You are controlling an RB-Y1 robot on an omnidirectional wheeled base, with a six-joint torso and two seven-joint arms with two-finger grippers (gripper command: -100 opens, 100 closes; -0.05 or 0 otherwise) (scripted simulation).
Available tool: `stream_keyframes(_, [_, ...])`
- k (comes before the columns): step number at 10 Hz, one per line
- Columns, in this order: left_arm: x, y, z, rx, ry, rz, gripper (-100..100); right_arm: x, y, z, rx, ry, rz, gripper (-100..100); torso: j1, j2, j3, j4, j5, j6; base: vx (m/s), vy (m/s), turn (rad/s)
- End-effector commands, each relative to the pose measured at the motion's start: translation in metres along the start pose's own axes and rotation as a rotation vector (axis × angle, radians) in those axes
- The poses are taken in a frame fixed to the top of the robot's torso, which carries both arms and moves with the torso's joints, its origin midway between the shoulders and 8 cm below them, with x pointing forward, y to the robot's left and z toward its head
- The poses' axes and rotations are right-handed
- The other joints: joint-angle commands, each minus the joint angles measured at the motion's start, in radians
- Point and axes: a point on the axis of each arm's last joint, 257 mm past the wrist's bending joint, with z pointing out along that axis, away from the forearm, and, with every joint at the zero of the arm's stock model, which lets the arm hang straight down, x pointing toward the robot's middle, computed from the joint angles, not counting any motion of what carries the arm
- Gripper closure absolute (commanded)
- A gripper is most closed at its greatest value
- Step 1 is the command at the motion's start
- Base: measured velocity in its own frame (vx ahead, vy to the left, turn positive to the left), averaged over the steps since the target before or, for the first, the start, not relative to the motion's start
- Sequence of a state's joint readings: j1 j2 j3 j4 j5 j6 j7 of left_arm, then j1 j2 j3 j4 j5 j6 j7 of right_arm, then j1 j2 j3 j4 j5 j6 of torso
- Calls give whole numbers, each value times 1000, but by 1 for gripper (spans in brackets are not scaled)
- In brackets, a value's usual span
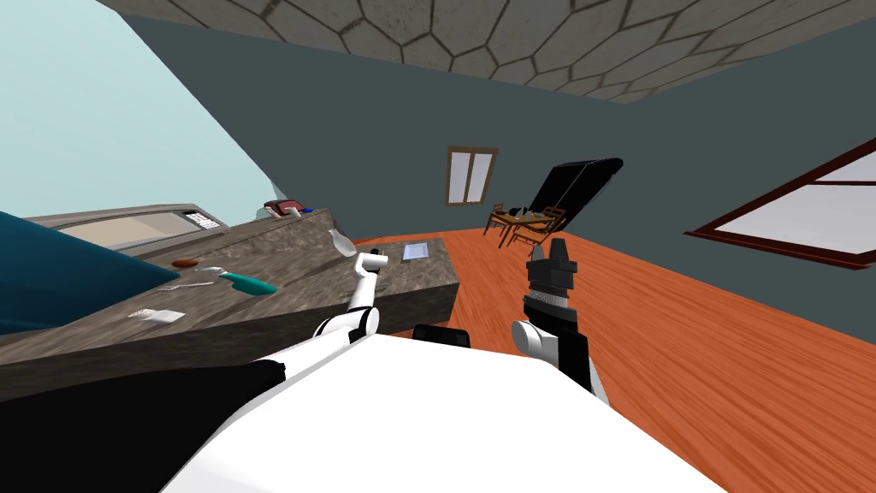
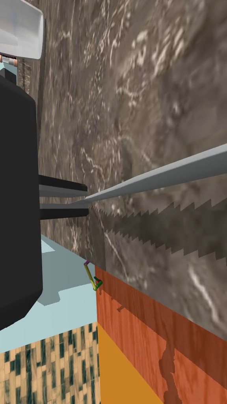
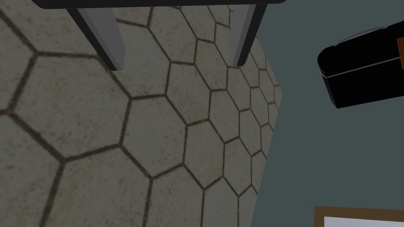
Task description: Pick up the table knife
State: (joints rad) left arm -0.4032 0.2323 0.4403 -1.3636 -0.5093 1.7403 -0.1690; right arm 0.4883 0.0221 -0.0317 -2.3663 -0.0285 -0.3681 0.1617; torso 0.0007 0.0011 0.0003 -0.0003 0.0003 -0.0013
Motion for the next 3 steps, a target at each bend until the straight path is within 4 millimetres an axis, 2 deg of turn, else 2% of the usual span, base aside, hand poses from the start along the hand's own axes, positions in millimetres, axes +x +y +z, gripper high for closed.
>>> stream_keyframes(1, [-3,-1,-8,-6,1,-4,100,0,0,0,0,0,0,0,0,0,0,0,0,0,-5,9,-29])
stream_keyframes(2, [-2,-1,-5,-4,1,-2,100,0,0,0,0,0,0,0,0,0,0,0,0,0,0,0,0])
stream_keyframes(3, [-2,-1,-6,-5,1,-3,0,0,0,0,0,0,0,0,0,0,0,0,0,0,0,0,0])
